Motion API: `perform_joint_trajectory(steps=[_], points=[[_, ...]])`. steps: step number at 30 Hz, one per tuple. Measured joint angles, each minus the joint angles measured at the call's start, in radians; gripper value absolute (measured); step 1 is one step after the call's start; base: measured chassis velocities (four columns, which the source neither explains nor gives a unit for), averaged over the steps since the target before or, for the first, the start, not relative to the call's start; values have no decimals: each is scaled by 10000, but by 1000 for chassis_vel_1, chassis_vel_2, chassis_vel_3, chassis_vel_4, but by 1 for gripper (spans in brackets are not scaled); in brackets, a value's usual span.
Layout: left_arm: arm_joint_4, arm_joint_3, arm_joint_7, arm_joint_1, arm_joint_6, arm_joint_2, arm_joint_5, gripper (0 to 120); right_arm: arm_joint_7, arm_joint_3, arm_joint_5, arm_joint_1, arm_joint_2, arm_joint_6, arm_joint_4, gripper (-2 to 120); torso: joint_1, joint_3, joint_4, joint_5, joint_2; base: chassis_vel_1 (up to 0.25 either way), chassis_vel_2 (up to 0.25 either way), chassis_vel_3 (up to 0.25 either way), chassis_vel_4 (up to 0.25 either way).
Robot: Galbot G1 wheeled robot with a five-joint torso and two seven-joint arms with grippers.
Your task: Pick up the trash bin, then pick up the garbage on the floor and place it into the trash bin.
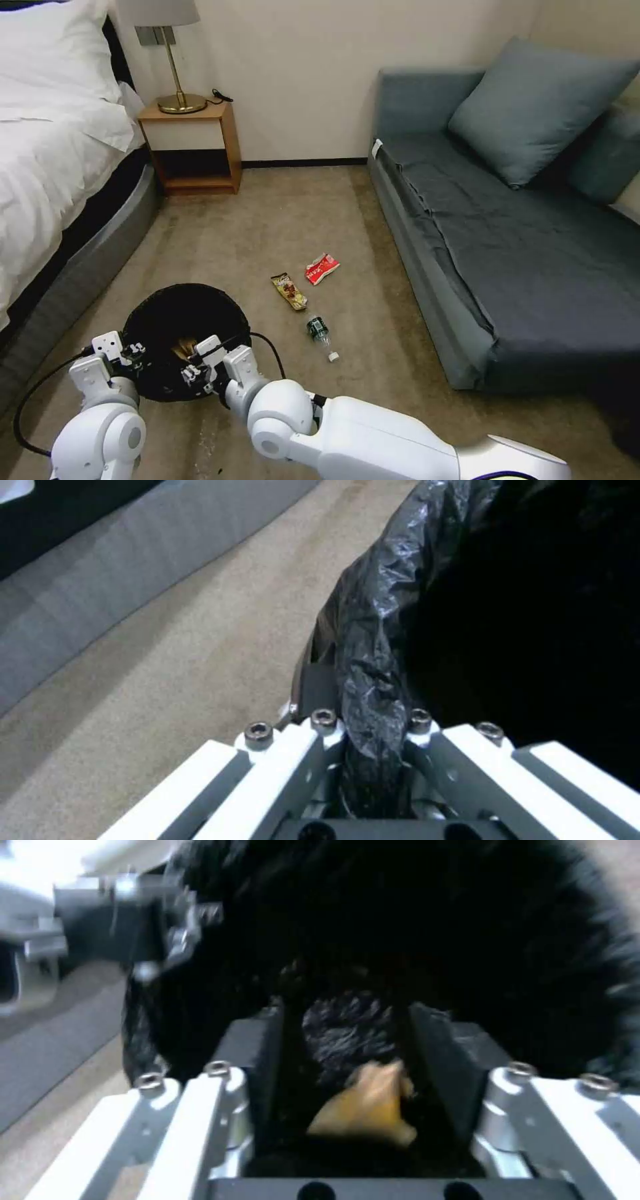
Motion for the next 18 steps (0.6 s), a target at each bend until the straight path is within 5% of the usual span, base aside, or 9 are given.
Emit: perform_joint_trajectory(steps=[10, 14, 18], points=[[142, -300, 16, -96, -97, 48, 20, 3, -1759, 2944, -1389, -977, -631, 1980, 1265, 90, 0, 0, 0, 2, 0, 0, 0, 0, 0], [278, -436, 51, -156, -222, -52, 102, 3, -2794, 4953, -3629, -2678, -1161, 3107, 2093, 99, 0, 0, -1, 3, 0, 0, 0, 0, 0], [350, -488, 73, -203, -290, -105, 168, 3, -2655, 6484, -5636, -4081, -1369, 3293, 3155, 100, 0, -2, 0, 4, 0, 0, 0, 0, 0]])
